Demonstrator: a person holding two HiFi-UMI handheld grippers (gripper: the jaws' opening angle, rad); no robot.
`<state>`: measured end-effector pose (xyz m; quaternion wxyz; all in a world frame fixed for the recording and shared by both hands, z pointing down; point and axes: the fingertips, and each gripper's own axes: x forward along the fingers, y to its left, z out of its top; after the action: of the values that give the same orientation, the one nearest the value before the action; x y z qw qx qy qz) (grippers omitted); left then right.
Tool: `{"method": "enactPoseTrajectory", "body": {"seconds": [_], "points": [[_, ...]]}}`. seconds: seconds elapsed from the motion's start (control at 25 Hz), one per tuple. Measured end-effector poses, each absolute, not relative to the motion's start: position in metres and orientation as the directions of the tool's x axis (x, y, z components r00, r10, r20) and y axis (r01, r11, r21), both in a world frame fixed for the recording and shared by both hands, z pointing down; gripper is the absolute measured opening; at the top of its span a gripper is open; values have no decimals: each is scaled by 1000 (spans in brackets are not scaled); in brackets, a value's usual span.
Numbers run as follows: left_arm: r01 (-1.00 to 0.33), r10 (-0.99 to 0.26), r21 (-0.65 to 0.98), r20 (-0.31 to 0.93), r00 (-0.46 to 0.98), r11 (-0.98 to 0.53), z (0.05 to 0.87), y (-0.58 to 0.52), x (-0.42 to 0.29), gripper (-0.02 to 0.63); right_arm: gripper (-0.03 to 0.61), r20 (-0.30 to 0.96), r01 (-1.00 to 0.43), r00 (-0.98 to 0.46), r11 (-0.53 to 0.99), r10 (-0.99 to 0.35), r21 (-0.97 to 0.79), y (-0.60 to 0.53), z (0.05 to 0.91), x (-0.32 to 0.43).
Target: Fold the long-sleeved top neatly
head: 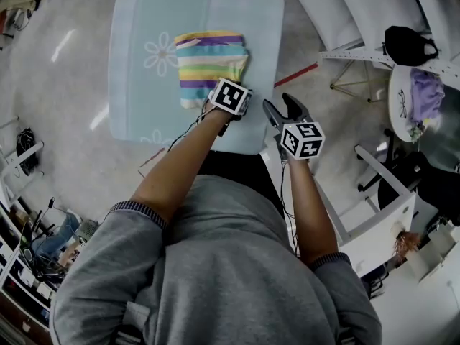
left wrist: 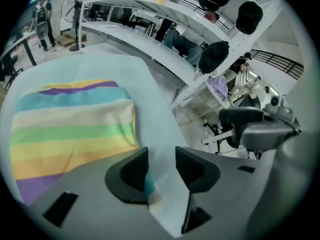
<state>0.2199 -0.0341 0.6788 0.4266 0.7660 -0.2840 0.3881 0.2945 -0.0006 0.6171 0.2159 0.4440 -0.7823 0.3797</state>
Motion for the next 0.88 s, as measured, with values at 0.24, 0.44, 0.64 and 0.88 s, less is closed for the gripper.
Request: {"method": "enactPoseTrajectory", "body": {"seconds": [0.24, 0.44, 0.64, 0.88], "points": [[-677, -46, 547, 761, 647, -492, 685, 10, 220, 190, 296, 662, -847, -531, 347, -529, -402, -11, 612, 287], [-550, 64, 641, 681, 730, -535, 676, 51, 216, 190, 299, 644, -831, -555, 387, -526, -400, -19, 603, 277], [-542, -100, 552, 636, 765, -634, 622, 44, 187, 189, 304, 586, -782, -621, 459, -520, -422, -16, 579, 256], [-570, -324, 440, 516, 793, -693, 521, 3, 126, 184, 310, 530, -742, -664, 553, -527, -380, -10, 527, 213]]}}
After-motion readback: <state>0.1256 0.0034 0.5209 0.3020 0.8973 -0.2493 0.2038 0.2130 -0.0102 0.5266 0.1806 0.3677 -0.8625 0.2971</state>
